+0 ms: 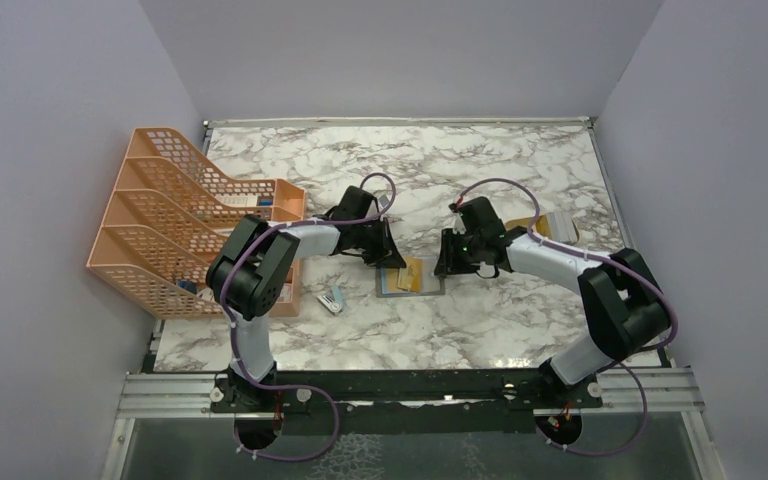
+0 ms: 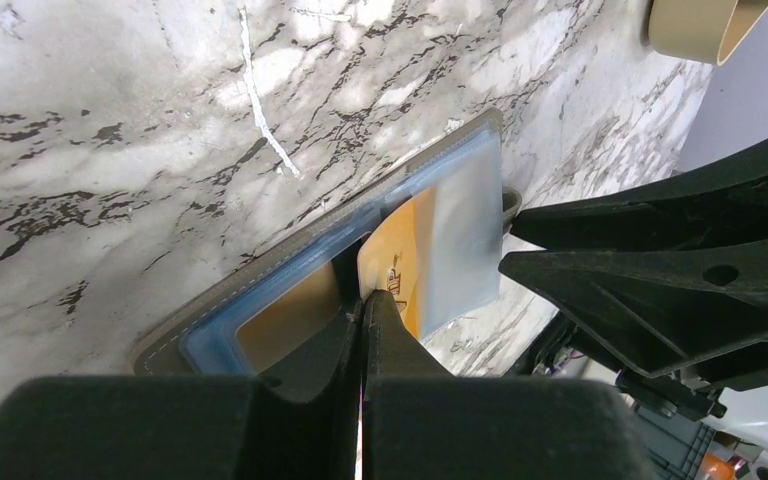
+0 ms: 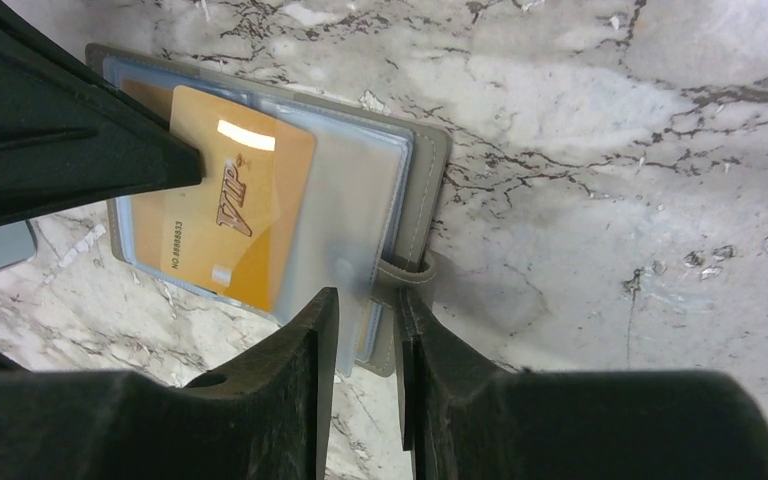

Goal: Put the credit cards into the card holder
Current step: Insert the credit card into the card holder.

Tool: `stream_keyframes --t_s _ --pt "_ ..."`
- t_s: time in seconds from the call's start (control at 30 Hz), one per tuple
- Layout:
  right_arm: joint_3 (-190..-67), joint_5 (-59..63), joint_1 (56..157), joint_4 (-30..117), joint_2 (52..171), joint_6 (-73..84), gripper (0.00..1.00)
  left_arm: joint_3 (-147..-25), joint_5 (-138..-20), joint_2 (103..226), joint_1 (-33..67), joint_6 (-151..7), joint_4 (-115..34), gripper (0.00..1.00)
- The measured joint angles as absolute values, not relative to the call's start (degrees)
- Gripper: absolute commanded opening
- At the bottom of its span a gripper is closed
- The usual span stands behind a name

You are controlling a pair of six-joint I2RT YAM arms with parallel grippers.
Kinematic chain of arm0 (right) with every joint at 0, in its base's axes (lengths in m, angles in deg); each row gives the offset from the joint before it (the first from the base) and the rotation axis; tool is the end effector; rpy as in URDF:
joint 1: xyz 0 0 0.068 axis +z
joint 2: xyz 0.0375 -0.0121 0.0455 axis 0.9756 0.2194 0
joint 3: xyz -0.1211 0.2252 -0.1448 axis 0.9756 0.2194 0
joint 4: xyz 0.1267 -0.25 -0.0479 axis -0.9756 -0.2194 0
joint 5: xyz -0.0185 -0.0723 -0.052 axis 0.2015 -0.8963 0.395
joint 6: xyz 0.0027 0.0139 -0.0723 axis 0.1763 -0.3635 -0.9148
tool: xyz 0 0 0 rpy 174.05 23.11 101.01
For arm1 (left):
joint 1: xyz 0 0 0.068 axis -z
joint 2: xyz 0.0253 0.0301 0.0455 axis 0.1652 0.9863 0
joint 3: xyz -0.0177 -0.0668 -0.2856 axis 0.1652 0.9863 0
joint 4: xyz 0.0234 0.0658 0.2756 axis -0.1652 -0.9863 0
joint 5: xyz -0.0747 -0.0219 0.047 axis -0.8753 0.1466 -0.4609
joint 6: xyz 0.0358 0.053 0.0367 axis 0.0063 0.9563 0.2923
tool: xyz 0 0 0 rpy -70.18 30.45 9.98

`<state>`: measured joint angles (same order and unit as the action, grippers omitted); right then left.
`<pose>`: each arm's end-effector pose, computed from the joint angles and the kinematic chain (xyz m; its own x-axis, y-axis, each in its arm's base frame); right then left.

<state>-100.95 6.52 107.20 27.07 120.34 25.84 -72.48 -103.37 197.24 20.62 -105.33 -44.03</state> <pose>0.2790 0.1748 0.1487 -0.9266 -0.0132 -0.3758 -0.1720 0.9036 0.3924 0.3369 -0.2341 0.1189 -0.9821 -0.1130 -0.1504 0.0355 0.6740 -0.7379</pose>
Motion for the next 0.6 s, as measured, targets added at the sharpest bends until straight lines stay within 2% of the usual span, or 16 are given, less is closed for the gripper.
stream_keyframes --t_s 0.33,0.6 --pt "-97.3 7.9 107.2 28.2 120.3 26.8 0.19 -71.6 -102.4 196.2 20.9 -105.1 -43.7 0.0" --pt "-94.6 8.4 107.0 31.4 118.8 28.3 0.17 -66.8 -101.9 194.1 21.0 -108.0 -38.0 0.0"
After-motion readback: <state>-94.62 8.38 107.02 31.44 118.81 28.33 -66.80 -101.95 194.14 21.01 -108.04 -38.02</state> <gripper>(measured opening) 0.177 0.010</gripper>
